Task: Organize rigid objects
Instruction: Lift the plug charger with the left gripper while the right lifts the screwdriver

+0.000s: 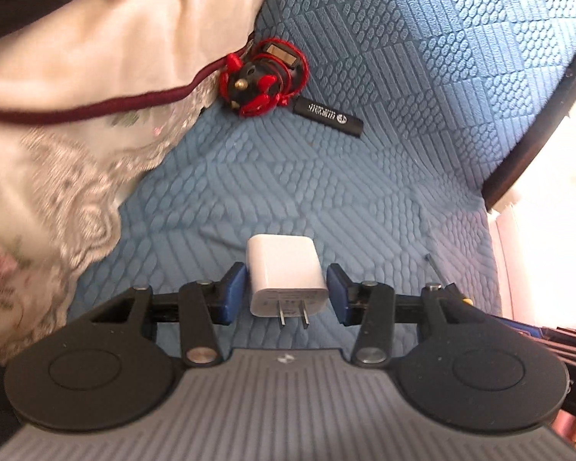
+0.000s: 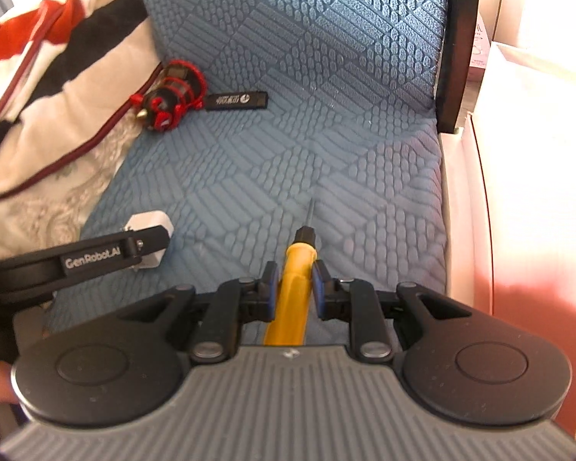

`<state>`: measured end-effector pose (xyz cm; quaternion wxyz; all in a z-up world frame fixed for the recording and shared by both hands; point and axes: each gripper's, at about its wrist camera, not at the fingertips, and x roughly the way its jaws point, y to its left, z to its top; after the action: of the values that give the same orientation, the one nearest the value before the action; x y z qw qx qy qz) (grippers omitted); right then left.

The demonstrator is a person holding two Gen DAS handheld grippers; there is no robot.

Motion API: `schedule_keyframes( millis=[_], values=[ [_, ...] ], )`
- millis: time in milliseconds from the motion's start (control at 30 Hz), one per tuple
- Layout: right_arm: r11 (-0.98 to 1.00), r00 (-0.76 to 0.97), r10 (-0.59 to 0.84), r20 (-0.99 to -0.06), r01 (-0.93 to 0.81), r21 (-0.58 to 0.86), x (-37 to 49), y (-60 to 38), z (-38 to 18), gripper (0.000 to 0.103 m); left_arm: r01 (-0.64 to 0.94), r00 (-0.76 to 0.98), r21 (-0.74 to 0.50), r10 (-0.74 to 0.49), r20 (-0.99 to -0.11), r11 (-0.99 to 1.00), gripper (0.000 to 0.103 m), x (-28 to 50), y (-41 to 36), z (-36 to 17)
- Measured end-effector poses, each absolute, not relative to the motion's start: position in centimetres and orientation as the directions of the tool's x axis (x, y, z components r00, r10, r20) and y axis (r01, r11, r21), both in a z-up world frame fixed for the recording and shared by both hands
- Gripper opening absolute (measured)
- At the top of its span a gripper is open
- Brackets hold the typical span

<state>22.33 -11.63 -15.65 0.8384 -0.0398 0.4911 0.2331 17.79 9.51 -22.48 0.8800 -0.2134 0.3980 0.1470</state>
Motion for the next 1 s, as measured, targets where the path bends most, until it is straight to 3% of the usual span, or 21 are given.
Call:
schedule_keyframes(
  millis=[600,1000],
  values=[
    [0.908,0.344,0.318,-0.883,-0.377,0.18,19.2,-12.5,-16.7,0.022,-0.404,0.653,-0.335,0.012,-0.757,0.851,0.052,15.7,9.2,-22.8],
    [0.912,0.362,0.265,-0.894,-0.394,0.111,19.6,-10.8,-18.1,0.023,-0.431,0.673,-0.377,0.013,-0.74,0.82,0.06,15.3,9.8,-22.4]
  ],
)
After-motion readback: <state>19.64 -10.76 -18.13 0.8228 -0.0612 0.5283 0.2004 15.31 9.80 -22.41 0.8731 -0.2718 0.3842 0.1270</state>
